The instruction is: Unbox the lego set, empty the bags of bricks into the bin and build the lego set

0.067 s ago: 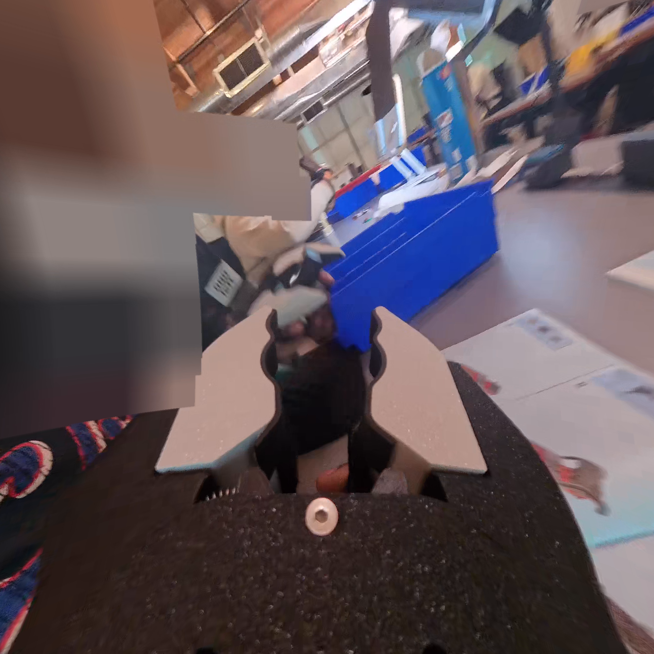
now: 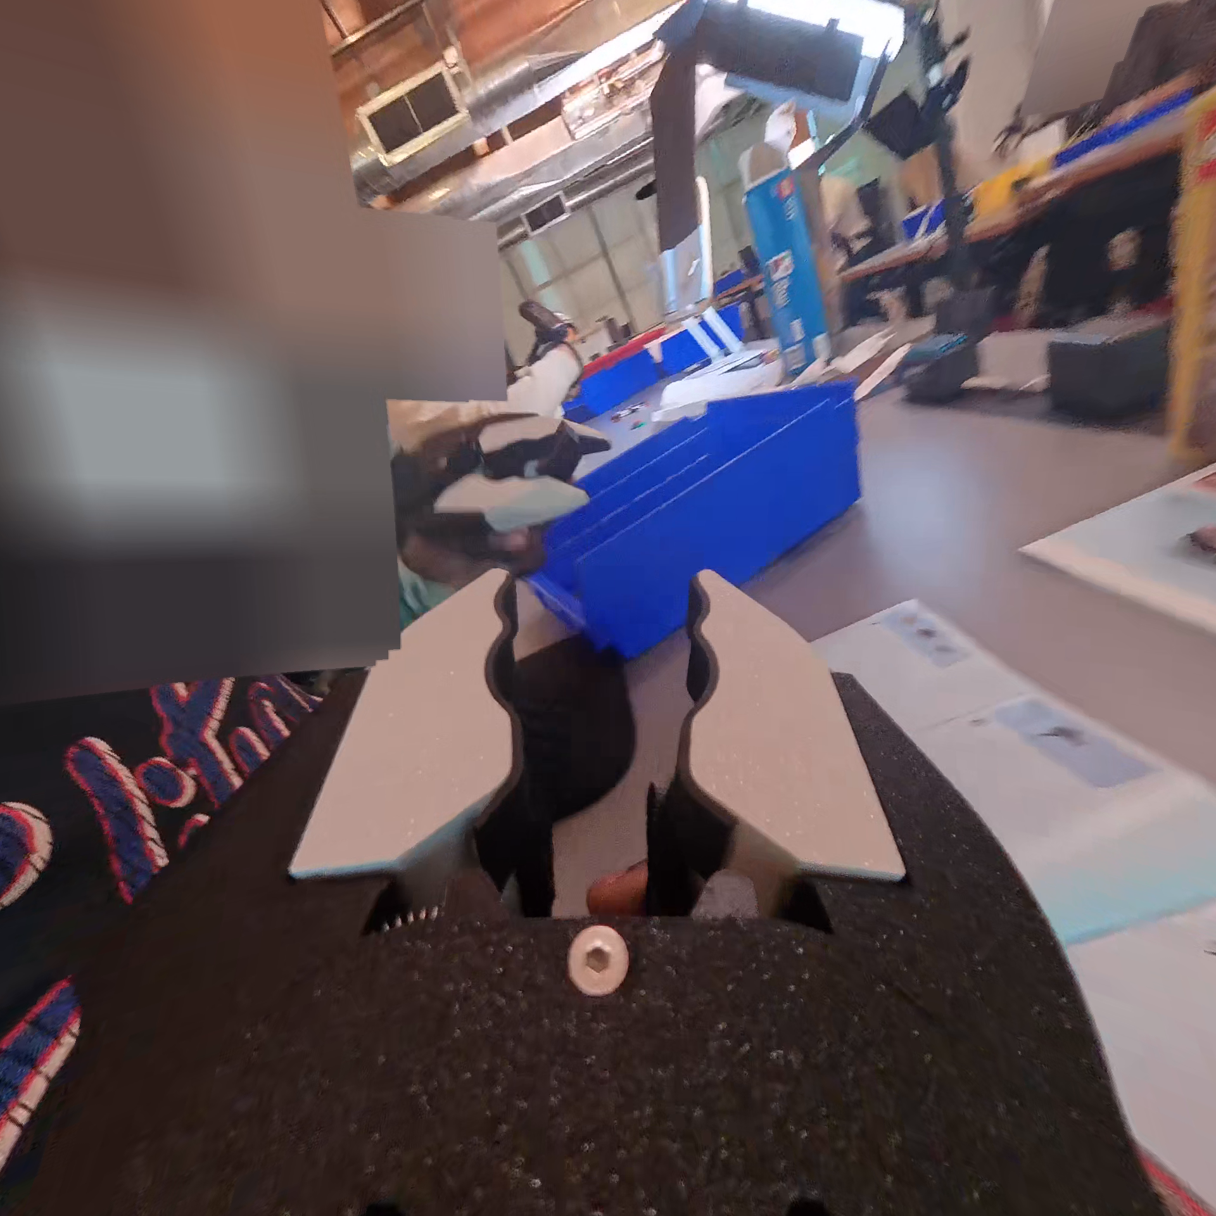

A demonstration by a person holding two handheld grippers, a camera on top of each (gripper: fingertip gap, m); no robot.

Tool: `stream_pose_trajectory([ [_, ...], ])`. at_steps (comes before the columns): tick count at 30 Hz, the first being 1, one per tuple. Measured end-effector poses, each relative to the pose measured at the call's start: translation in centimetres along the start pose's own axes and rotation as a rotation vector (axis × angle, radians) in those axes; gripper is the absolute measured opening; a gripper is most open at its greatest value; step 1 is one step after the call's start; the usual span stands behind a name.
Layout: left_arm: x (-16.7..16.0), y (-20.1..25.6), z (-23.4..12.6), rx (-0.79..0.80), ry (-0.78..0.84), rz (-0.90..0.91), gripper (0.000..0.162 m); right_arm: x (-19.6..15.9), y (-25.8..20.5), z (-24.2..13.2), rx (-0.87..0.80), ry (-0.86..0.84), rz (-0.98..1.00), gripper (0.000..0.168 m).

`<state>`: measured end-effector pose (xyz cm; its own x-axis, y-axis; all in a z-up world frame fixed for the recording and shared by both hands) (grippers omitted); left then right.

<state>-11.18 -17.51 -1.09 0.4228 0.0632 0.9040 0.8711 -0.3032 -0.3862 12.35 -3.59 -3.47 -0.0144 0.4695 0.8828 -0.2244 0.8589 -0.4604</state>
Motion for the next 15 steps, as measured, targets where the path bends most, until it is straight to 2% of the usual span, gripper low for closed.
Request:
stream_pose_trajectory([
  [3,-3.1,-6.3,-3.8,-0.060,-0.455,-0.133,0.035,0.4,-0.1,-1.5,-0.034,0.011,-0.080,0.049],
  [6,-7.9,-9.7,-4.7,-0.123,-0.843,-0.204,0.036,0.1,0.2,-2.5,-0.069,0.004,-0.103,0.049],
  [9,-10.8,-10.3,-4.3,-0.188,-1.036,-0.195,0.036,-0.3,0.2,-3.4,-0.100,0.025,-0.100,0.048],
  [12,-12.1,-10.0,-3.7,-0.264,-1.132,-0.206,0.036,-0.8,0.4,-4.3,-0.112,0.041,-0.078,0.048],
  [13,-12.2,-10.0,-3.6,-0.273,-1.160,-0.194,0.040,-0.8,0.6,-4.6,-0.115,0.040,-0.072,0.048],
  [14,-12.2,-10.3,-3.5,-0.270,-1.195,-0.165,0.052,-0.9,0.7,-4.9,-0.118,0.038,-0.069,0.048],
  [15,-12.0,-10.8,-3.7,-0.269,-1.232,-0.122,0.053,-0.8,0.8,-5.1,-0.120,0.038,-0.070,0.048],
])
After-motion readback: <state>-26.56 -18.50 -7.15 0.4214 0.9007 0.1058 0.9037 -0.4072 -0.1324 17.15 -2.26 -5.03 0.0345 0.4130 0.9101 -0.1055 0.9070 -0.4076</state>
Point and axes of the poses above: each gripper's, where its closed fingertips meet, z out along the fingers, x out of its top, y = z × x across the jaws, the point moved 9 cm from there along -z, back along the fingers, and after that the axes turned 3 degrees about z, right-handed, at the moved point
